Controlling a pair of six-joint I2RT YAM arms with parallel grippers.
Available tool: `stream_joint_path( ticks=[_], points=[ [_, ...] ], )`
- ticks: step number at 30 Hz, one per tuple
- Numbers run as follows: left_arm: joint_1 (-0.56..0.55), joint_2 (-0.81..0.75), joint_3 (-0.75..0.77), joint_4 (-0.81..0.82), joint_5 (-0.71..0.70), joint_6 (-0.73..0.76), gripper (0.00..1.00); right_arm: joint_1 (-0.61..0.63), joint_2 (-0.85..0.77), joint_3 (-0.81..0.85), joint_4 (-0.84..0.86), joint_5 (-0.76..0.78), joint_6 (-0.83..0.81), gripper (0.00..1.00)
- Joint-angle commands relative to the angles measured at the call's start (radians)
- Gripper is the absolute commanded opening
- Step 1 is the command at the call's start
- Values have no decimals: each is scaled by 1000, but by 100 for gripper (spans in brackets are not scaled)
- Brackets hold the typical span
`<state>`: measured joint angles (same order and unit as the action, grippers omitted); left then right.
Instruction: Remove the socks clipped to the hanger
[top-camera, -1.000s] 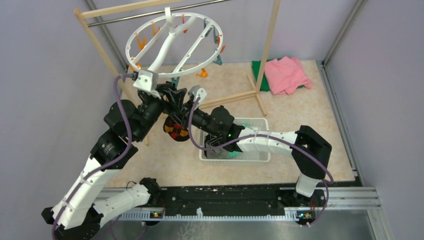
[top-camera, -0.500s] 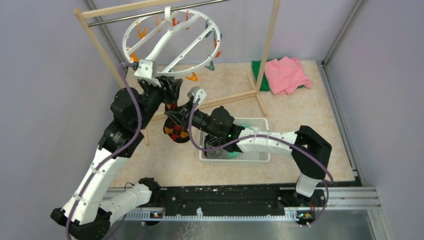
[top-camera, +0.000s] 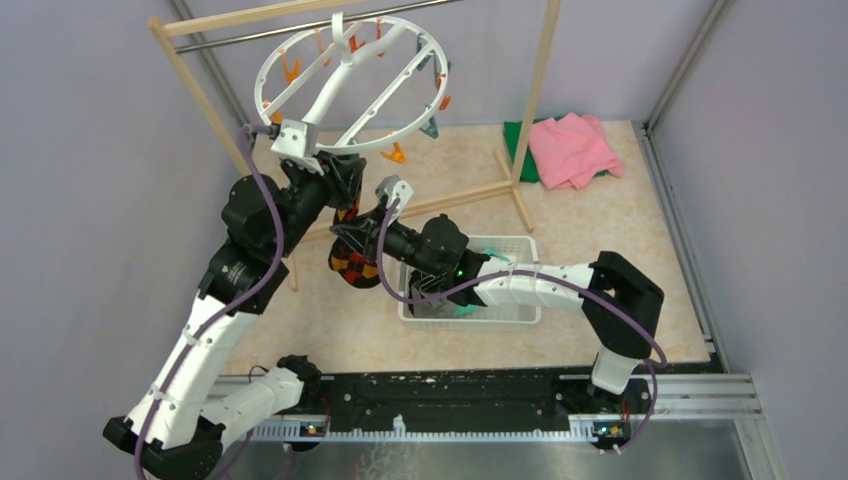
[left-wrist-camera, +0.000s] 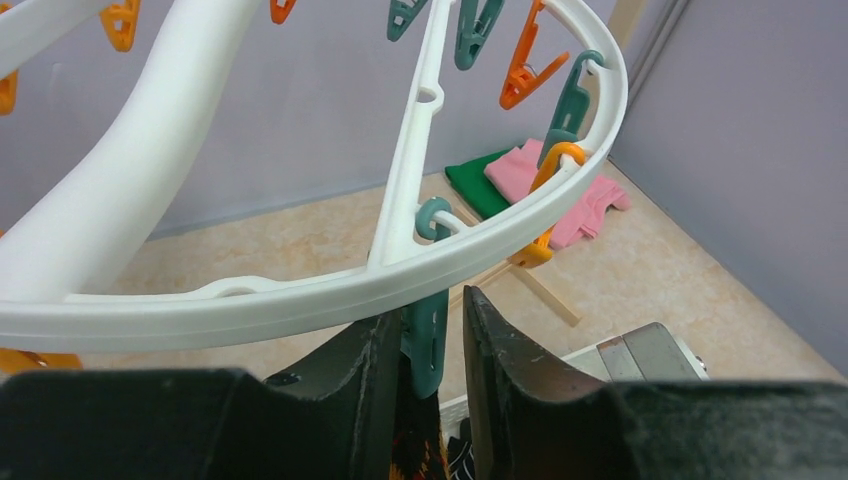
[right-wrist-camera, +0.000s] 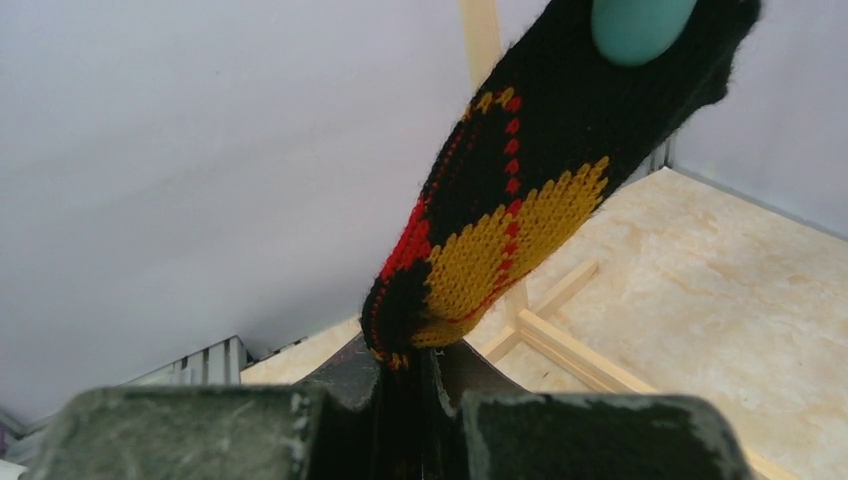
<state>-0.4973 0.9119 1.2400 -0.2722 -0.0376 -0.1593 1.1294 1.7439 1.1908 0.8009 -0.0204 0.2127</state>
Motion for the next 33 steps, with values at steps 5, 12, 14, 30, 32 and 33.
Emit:
stream_joint_path(
  ticks=[5, 12, 14, 30, 32, 33],
  points=[
    [7, -11, -4, 79, 30, -37, 24, 13, -41, -14, 55, -9, 17, 0],
    [6, -30, -18, 83, 87, -42, 0, 13, -49, -29, 66, 6, 23, 0],
    [6, -38, -21, 79, 98, -44, 0, 13, -52, -34, 70, 7, 24, 0],
    [7, -88, -47, 120, 109, 20, 0, -7, -116, -139, 64, 12, 85, 0],
    [8, -89, -46, 130, 117, 31, 0, -9, -143, -184, 41, 16, 89, 0],
    [7, -90, -44, 133, 121, 33, 0, -9, -157, -213, 32, 27, 89, 0]
  ],
)
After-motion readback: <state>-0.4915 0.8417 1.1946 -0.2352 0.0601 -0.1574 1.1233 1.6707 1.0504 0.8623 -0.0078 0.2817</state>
